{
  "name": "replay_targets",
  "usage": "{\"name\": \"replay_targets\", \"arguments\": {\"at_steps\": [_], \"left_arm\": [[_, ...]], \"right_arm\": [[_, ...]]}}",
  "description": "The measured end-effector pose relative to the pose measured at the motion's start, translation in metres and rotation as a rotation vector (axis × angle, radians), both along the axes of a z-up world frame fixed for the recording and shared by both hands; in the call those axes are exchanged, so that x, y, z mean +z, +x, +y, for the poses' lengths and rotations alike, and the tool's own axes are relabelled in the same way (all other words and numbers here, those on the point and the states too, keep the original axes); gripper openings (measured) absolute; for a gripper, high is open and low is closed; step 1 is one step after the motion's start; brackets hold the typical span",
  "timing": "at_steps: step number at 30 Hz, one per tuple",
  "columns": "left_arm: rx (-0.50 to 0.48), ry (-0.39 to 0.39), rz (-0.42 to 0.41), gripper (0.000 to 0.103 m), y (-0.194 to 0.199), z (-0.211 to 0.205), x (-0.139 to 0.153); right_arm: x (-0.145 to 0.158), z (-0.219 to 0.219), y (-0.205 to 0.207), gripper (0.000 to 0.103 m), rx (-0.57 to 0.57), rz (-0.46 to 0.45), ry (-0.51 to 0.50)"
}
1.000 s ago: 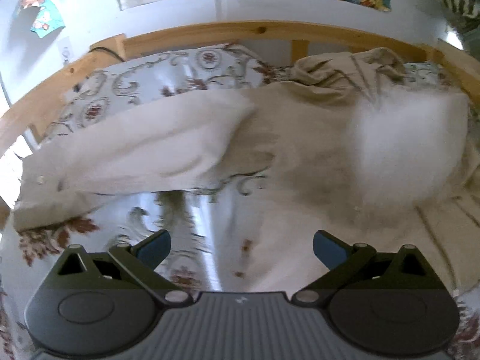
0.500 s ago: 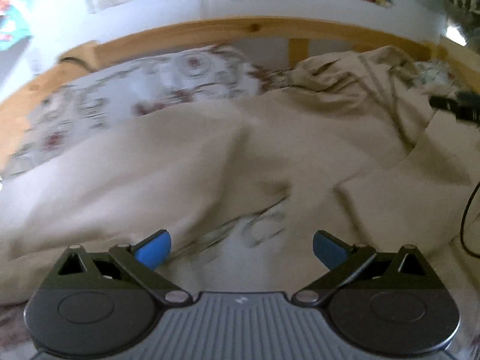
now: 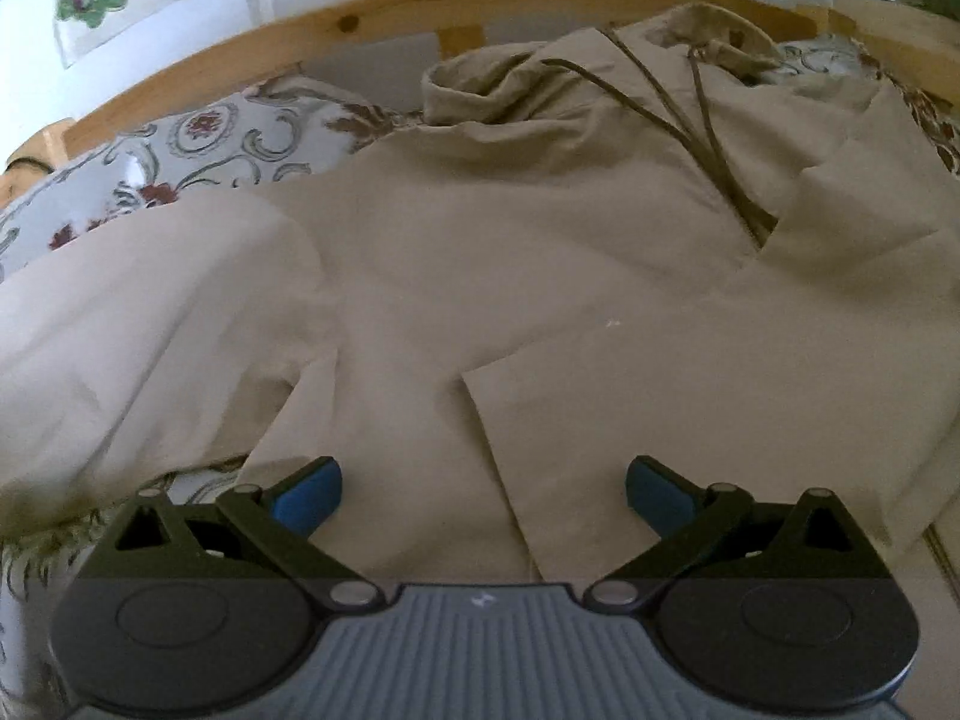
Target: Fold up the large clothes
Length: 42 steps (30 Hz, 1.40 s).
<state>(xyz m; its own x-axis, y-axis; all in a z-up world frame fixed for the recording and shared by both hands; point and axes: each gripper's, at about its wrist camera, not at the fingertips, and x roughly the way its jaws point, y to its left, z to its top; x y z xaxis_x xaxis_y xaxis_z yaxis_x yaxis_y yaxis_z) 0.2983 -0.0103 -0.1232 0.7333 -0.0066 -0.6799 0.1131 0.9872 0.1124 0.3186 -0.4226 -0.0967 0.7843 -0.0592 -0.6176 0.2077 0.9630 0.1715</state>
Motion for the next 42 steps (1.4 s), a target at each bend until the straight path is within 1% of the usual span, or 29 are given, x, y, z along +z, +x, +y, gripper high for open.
{"name": "replay_targets", "arguments": {"at_steps": [1,2,3,6,7,9,10,12,14,15,17,19,21,23,25,27,28,30,31,33,34,35,36,37,38,39,40,41,42], "left_arm": [[0.017,0.007,-0.003,0.103,-0.003,0.000,-0.001],[0.038,0.021,-0.006,0.103,-0.006,0.000,-0.003],[0.055,0.030,-0.013,0.103,-0.011,0.002,-0.004],[0.055,0.031,-0.005,0.103,-0.020,0.007,0.000],[0.053,0.022,0.014,0.102,-0.022,0.011,0.004],[0.076,-0.011,0.052,0.102,-0.025,0.024,0.015],[0.090,-0.032,0.057,0.102,-0.028,0.031,0.020],[0.130,-0.068,0.040,0.102,-0.039,0.048,0.032],[0.186,-0.086,0.029,0.102,-0.051,0.065,0.043],[0.218,-0.091,0.022,0.102,-0.059,0.074,0.049],[0.274,-0.097,-0.002,0.102,-0.074,0.091,0.058],[0.329,-0.102,-0.044,0.102,-0.093,0.113,0.069],[0.377,-0.098,-0.105,0.102,-0.111,0.136,0.078],[0.455,-0.083,-0.166,0.102,-0.126,0.160,0.084],[0.544,-0.084,-0.215,0.102,-0.137,0.189,0.090],[0.642,-0.106,-0.235,0.102,-0.144,0.218,0.095],[0.690,-0.126,-0.239,0.102,-0.147,0.234,0.098],[0.770,-0.170,-0.240,0.102,-0.147,0.262,0.101],[0.815,-0.192,-0.227,0.102,-0.143,0.276,0.102],[0.900,-0.228,-0.170,0.102,-0.130,0.299,0.103],[0.954,-0.252,-0.130,0.097,-0.123,0.310,0.102],[1.005,-0.272,-0.100,0.095,-0.119,0.318,0.100],[1.043,-0.293,-0.091,0.095,-0.119,0.321,0.100],[1.062,-0.317,-0.107,0.094,-0.116,0.324,0.101],[1.069,-0.321,-0.119,0.090,-0.116,0.324,0.102],[1.086,-0.317,-0.124,0.077,-0.113,0.325,0.103],[1.116,-0.293,-0.122,0.063,-0.110,0.324,0.104],[1.153,-0.258,-0.123,0.056,-0.107,0.322,0.105],[1.170,-0.242,-0.131,0.040,-0.105,0.321,0.105]], "right_arm": [[0.001,0.001,-0.002,0.017,0.006,-0.018,-0.013],[0.004,0.005,-0.003,0.014,0.003,-0.028,-0.054],[0.005,0.007,-0.004,0.013,-0.008,-0.034,-0.083],[-0.002,0.009,-0.003,0.013,-0.049,-0.022,-0.072],[-0.003,0.009,-0.004,0.015,-0.059,-0.030,-0.076],[0.000,0.015,-0.012,0.021,-0.084,-0.038,-0.078],[0.005,0.019,-0.017,0.028,-0.090,-0.042,-0.079],[0.015,0.030,-0.034,0.037,-0.084,-0.064,-0.090],[0.025,0.047,-0.056,0.052,-0.065,-0.093,-0.099],[0.030,0.059,-0.070,0.056,-0.050,-0.111,-0.091],[0.036,0.080,-0.096,0.073,-0.038,-0.138,-0.060],[0.043,0.106,-0.122,0.081,-0.012,-0.160,-0.032],[0.048,0.131,-0.141,0.088,0.025,-0.163,-0.046],[0.054,0.163,-0.159,0.101,0.093,-0.172,-0.113],[0.055,0.197,-0.178,0.102,0.194,-0.198,-0.253],[0.049,0.222,-0.192,0.102,0.269,-0.226,-0.380],[0.043,0.233,-0.200,0.102,0.312,-0.250,-0.438],[0.032,0.247,-0.205,0.102,0.375,-0.262,-0.511],[0.026,0.251,-0.205,0.102,0.393,-0.260,-0.533],[0.017,0.253,-0.198,0.102,0.401,-0.251,-0.545],[0.014,0.253,-0.194,0.102,0.394,-0.237,-0.543],[0.011,0.252,-0.190,0.102,0.383,-0.226,-0.537],[0.008,0.251,-0.187,0.102,0.373,-0.224,-0.530],[0.006,0.248,-0.185,0.102,0.367,-0.222,-0.525],[0.003,0.245,-0.181,0.102,0.363,-0.211,-0.518],[-0.001,0.242,-0.179,0.102,0.359,-0.200,-0.508],[-0.003,0.240,-0.177,0.102,0.355,-0.191,-0.496],[-0.006,0.236,-0.175,0.102,0.351,-0.185,-0.484],[-0.008,0.234,-0.174,0.102,0.345,-0.181,-0.476]]}}
